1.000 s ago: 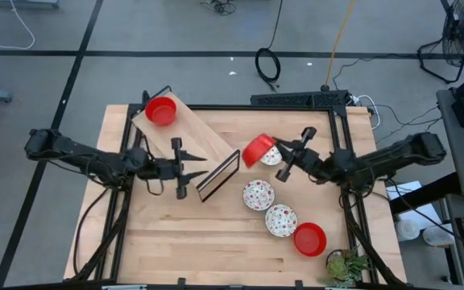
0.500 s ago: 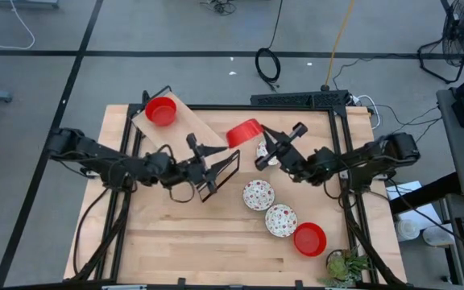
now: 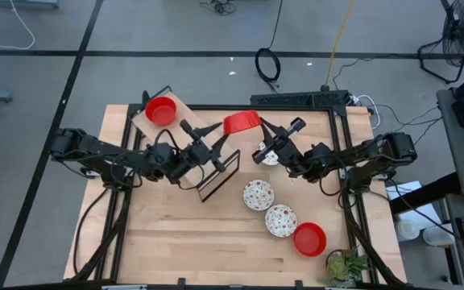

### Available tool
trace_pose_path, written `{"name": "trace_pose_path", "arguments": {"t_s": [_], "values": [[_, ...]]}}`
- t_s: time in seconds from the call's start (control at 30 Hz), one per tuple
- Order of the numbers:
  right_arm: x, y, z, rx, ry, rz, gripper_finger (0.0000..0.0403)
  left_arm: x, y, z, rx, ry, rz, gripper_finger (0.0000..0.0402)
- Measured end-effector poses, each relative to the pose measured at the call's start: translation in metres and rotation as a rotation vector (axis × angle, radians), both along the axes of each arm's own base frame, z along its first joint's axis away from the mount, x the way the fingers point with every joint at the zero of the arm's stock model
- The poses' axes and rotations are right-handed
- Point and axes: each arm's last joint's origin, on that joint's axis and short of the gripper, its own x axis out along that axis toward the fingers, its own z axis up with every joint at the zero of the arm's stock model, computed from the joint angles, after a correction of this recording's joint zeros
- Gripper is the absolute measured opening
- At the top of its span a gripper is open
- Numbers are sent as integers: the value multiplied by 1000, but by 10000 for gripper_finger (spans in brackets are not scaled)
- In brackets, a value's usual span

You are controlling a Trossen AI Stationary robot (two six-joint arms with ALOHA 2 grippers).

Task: Pick & Place Mini bowls
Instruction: Stack the top red bowl on the red bowl on the shelf

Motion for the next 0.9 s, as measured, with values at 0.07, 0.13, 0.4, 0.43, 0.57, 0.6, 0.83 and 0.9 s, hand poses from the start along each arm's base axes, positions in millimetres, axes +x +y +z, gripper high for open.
{"name": "trace_pose_path", "arguments": {"t_s": [0.07,0.13,0.4,0.43,0.57,0.6,0.83,0.9], "values": [[0,0,0,6,-3,4,0,0,2,0,-1,0,5,165],[0,1,0,23,-12,21,0,0,4,0,-11,-7,11,158],[6,2,-7,105,22,83,8,-2,11,4,-61,-71,53,17],[6,2,-8,115,29,92,12,-2,12,4,-65,-81,63,17],[11,4,-17,200,76,127,42,-6,12,12,-39,-41,166,6],[13,5,-20,228,93,133,53,-8,11,16,-27,-18,201,6],[16,15,-43,370,353,140,147,-32,15,76,-54,50,496,4],[14,18,-49,411,437,146,171,-38,22,91,-82,110,594,4]]}}
